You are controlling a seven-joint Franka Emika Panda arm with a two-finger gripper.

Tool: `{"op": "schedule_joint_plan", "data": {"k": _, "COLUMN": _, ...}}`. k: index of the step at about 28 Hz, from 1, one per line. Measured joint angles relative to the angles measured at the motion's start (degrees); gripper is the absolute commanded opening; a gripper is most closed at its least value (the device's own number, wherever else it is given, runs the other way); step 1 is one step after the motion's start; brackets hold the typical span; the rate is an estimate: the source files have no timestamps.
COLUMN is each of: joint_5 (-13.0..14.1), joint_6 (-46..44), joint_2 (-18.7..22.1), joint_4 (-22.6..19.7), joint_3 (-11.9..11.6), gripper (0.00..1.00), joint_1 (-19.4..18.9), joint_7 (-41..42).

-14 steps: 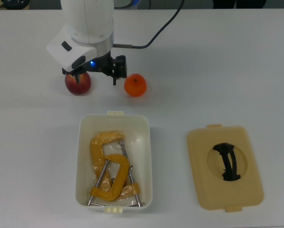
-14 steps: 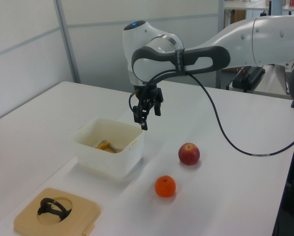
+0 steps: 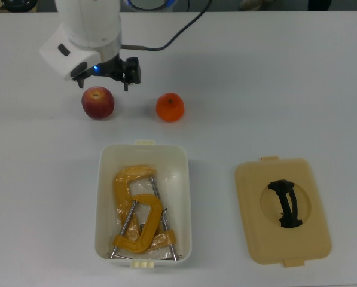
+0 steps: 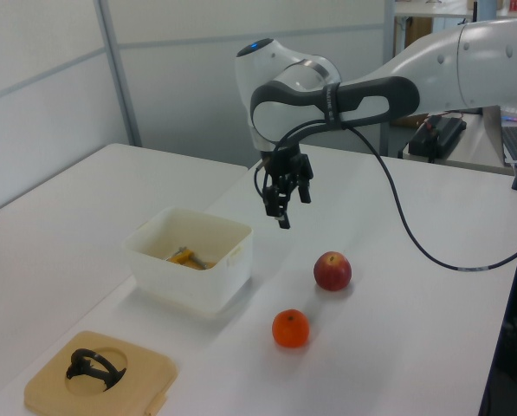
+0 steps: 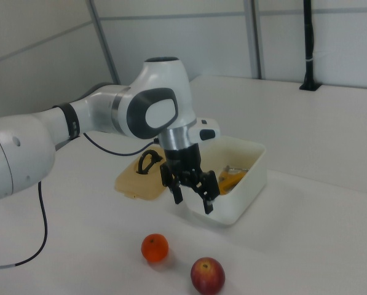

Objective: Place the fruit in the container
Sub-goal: 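Move the gripper over the red apple and lower it, then close the gripper around the red apple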

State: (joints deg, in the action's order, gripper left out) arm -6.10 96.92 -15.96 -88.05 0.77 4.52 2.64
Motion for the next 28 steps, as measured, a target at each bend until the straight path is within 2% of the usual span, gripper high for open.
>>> {"op": "schedule_joint_plan", "data": {"k": 6, "joint_5": -0.2, "joint_6": 0.2, "joint_2": 1.2, "joint_4": -4.5, "joint_3": 0.0, "gripper": 1.0, "joint_1": 1.4, "joint_7": 3.5}}
{"op": "schedule_joint_plan", "data": {"k": 18, "joint_5": -3.9, "joint_6": 3.5, "joint_2": 1.0, "joint_4": -13.4, "joint_3": 0.2, "gripper": 1.0, "joint_1": 1.1, "joint_7": 3.7}}
{"op": "schedule_joint_plan", "data": {"k": 22, "joint_5": -5.0, "joint_6": 4.3, "joint_2": -0.2, "joint_4": -14.9, "joint_3": 0.3, "gripper": 1.0, "joint_1": 1.1, "joint_7": 3.7}}
{"op": "schedule_joint_plan", "data": {"k": 28, "joint_5": -7.3, "joint_6": 6.8, "joint_2": -3.3, "joint_4": -15.0, "joint_3": 0.3, "gripper": 1.0, "joint_1": 1.1, "joint_7": 3.7}}
